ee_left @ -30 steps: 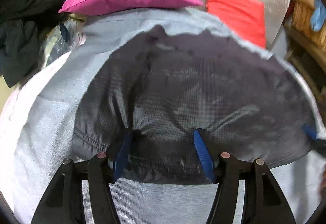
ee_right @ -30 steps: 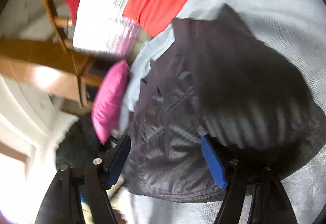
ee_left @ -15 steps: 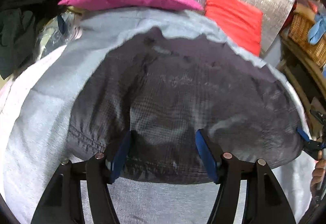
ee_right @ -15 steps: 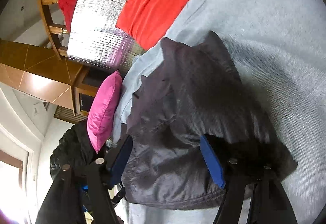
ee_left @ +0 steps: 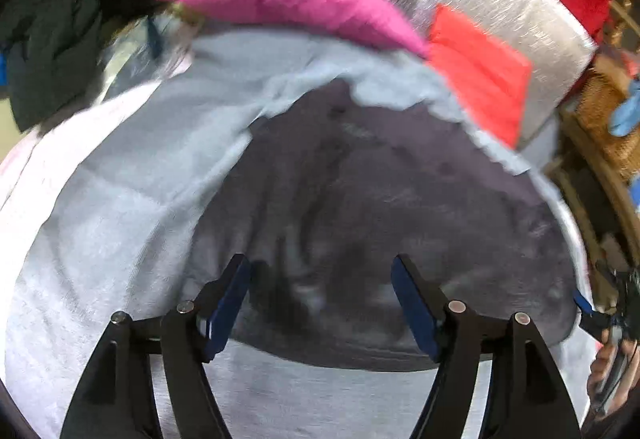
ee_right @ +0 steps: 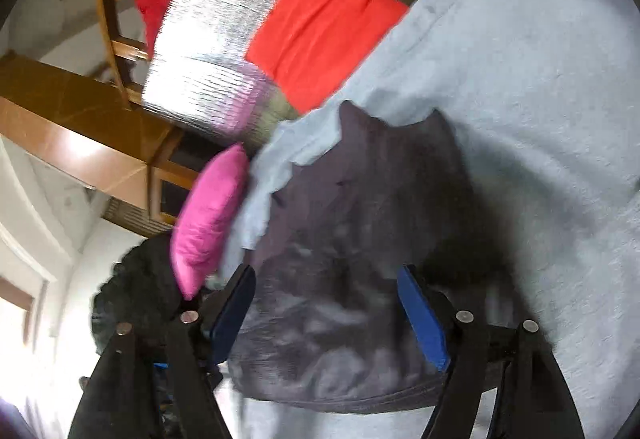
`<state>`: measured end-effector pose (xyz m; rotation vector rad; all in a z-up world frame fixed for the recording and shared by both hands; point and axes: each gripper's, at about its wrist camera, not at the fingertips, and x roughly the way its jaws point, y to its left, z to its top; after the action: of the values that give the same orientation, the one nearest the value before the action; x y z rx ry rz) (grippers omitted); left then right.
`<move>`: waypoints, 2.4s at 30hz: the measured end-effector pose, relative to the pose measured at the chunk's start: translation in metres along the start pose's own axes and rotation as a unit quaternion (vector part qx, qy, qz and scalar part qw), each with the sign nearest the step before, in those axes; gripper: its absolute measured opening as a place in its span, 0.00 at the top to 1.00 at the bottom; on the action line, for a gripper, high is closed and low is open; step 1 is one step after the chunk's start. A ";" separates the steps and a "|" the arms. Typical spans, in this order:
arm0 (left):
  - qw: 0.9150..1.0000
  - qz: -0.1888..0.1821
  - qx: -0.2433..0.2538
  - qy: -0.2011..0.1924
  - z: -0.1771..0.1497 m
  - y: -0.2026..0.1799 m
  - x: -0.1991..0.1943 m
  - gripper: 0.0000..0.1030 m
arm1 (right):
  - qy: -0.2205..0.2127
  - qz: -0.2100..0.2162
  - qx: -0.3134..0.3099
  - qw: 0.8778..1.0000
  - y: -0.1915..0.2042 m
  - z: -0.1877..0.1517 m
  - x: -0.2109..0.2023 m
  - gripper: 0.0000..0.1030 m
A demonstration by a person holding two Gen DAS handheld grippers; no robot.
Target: Fold large clothes
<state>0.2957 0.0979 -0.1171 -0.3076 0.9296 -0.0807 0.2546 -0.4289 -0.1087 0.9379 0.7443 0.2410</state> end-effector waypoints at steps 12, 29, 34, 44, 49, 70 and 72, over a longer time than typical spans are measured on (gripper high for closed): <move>0.997 0.066 0.047 -0.018 0.007 -0.006 -0.010 0.29 | 0.020 -0.031 -0.024 0.999 0.000 0.001 -0.002 0.23; 0.999 -0.030 -0.011 0.021 0.050 0.047 0.003 0.20 | 0.038 -0.090 -0.084 0.992 -0.001 0.033 -0.028 0.16; 0.994 -0.079 0.001 0.081 0.067 0.046 0.048 0.20 | 0.078 -0.096 -0.080 0.989 -0.019 0.063 0.006 0.16; 0.988 -0.121 0.007 0.096 0.071 0.052 0.070 0.20 | 0.150 -0.114 -0.132 0.973 -0.027 0.052 0.065 0.16; 0.982 -0.142 0.024 0.119 0.068 0.042 0.084 0.20 | 0.148 -0.095 -0.116 0.978 -0.036 0.053 0.066 0.15; 0.983 -0.150 0.102 0.004 0.093 -0.041 -0.039 0.83 | 0.137 -0.116 -0.255 0.950 0.096 0.037 0.034 0.80; 0.980 -0.157 0.123 -0.020 0.083 -0.049 -0.074 0.83 | 0.129 -0.110 -0.275 0.946 0.119 0.032 0.015 0.81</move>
<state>0.3207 0.0849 0.0010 -0.2232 0.8157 -0.4748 0.3021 -0.3725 -0.0090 0.2905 0.9511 0.3553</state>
